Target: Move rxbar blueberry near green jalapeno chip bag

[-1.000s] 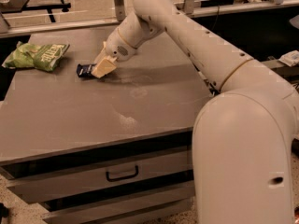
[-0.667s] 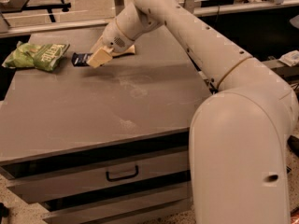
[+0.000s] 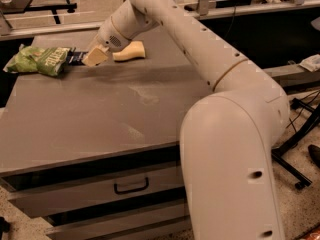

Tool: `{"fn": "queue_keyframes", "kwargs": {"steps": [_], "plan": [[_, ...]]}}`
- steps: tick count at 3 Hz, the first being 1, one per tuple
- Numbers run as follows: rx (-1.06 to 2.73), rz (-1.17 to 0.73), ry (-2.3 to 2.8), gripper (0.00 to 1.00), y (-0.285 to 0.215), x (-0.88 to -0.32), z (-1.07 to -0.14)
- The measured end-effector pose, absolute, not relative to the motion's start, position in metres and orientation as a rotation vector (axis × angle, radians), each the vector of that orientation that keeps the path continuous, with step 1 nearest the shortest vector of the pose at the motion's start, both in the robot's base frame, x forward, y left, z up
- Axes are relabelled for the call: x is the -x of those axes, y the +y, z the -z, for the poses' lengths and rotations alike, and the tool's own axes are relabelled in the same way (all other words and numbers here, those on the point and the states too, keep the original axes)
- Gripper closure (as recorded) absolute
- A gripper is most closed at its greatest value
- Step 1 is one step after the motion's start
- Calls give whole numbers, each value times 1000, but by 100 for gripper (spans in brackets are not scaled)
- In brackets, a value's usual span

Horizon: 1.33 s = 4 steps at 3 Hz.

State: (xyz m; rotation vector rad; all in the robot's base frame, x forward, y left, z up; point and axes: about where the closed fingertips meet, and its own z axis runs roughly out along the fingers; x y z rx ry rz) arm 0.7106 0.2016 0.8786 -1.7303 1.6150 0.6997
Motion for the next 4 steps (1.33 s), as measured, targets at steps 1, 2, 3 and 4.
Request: {"fn": "queue_keyframes", "kwargs": {"steps": [1, 2, 3, 4], "plan": [[1729, -710, 1625, 100, 212, -715, -869], [1735, -716, 1625, 74, 215, -714, -866], [1739, -720, 1625, 52, 218, -714, -864], [1744, -726, 1625, 28, 220, -713, -861]]}}
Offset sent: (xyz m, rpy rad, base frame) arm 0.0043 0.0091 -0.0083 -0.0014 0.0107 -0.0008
